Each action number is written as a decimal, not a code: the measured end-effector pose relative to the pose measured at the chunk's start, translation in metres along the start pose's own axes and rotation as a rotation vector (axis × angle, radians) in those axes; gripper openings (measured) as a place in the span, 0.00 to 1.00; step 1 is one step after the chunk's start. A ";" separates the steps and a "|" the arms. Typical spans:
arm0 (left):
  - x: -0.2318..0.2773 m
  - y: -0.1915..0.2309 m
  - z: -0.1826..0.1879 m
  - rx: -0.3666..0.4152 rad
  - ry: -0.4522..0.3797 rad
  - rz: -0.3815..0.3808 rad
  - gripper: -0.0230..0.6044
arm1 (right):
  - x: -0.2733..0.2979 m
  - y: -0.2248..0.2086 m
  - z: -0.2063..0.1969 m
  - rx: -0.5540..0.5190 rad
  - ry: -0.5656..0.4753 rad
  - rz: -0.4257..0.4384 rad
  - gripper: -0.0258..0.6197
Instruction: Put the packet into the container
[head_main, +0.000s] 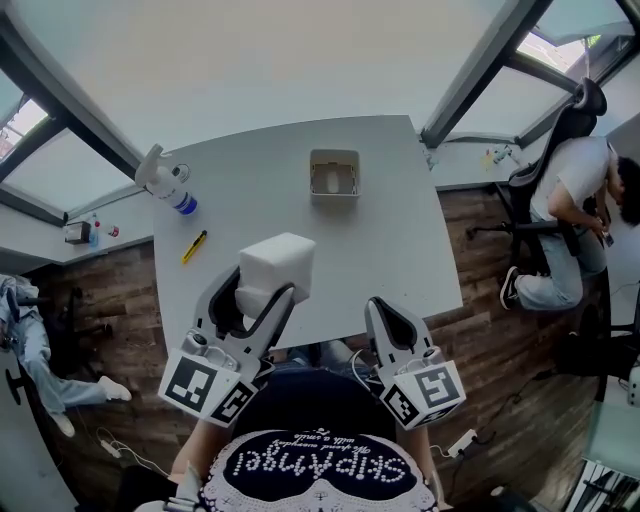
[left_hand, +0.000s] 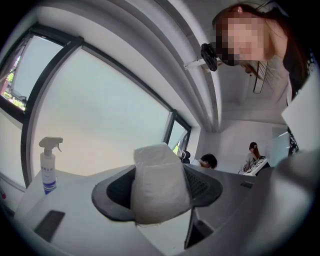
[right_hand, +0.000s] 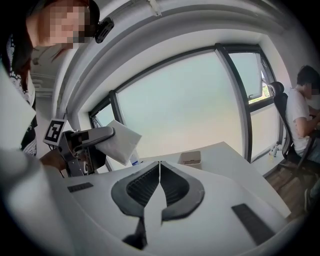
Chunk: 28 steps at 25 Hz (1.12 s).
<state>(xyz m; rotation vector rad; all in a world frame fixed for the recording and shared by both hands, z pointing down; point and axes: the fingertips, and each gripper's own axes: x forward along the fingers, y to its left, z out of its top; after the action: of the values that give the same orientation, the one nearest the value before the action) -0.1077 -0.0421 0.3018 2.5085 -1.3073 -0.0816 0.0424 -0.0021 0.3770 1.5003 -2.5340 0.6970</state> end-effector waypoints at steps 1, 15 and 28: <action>0.002 0.000 0.000 -0.001 0.000 0.006 0.48 | 0.002 -0.002 0.000 -0.002 0.003 0.007 0.06; 0.031 -0.008 0.001 0.013 -0.010 0.061 0.48 | 0.012 -0.034 0.011 -0.012 0.025 0.068 0.06; 0.052 -0.018 0.004 0.031 -0.056 0.110 0.48 | 0.015 -0.070 0.024 -0.036 0.033 0.083 0.07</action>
<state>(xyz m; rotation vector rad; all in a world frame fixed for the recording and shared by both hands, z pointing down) -0.0635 -0.0751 0.2977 2.4704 -1.4764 -0.1085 0.0979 -0.0528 0.3835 1.3682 -2.5830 0.6777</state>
